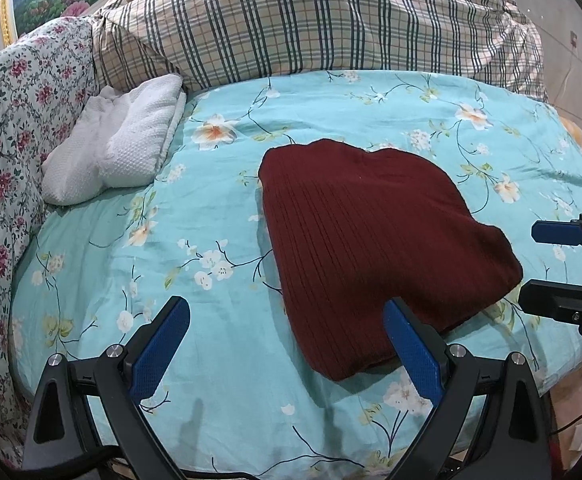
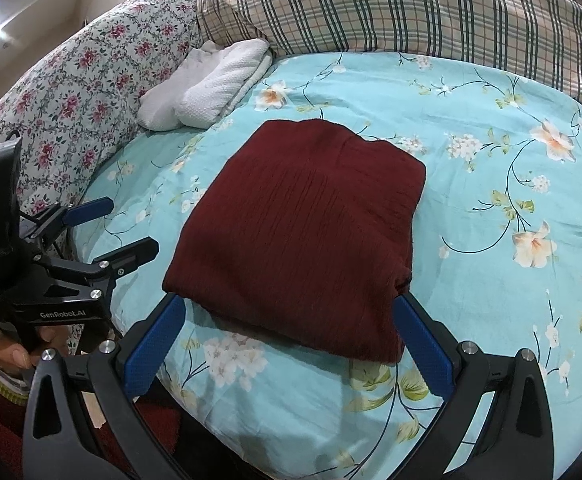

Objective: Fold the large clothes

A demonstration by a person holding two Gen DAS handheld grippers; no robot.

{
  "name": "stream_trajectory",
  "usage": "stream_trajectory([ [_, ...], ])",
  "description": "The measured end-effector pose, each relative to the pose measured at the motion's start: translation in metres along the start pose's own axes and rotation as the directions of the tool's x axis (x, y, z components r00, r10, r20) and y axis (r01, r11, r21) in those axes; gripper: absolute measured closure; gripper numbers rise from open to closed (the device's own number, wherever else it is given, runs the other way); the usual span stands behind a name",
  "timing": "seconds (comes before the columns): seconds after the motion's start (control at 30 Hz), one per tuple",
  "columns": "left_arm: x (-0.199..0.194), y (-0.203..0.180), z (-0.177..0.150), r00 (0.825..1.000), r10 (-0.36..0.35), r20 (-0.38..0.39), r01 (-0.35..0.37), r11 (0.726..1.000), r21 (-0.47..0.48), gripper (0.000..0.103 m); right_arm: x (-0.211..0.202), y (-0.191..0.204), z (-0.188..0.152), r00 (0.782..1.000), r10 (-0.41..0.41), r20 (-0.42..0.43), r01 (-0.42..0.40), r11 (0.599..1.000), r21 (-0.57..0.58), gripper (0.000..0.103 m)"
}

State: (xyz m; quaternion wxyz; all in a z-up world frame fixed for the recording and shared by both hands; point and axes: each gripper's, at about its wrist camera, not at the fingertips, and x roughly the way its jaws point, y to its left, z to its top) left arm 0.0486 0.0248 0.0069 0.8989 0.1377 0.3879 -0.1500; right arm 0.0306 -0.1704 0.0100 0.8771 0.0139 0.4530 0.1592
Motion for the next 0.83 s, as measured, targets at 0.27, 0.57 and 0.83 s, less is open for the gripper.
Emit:
stream_trajectory([
  [0.27, 0.001, 0.000, 0.005, 1.000, 0.002, 0.004, -0.002, 1.000, -0.001, 0.005, 0.002, 0.001, 0.002, 1.000, 0.000, -0.002, 0.000, 1.000, 0.000, 0.000],
  [0.57, 0.002, 0.000, 0.007, 1.000, 0.002, 0.003, -0.002, 1.000, -0.002, 0.005, 0.004, 0.002, 0.004, 1.000, 0.005, -0.003, -0.005, 1.000, 0.001, 0.000],
  [0.83, 0.005, 0.001, 0.011, 1.000, -0.002, 0.009, 0.002, 1.000, -0.011, 0.005, 0.009, -0.002, 0.008, 1.000, 0.016, 0.002, -0.016, 1.000, 0.005, 0.000],
])
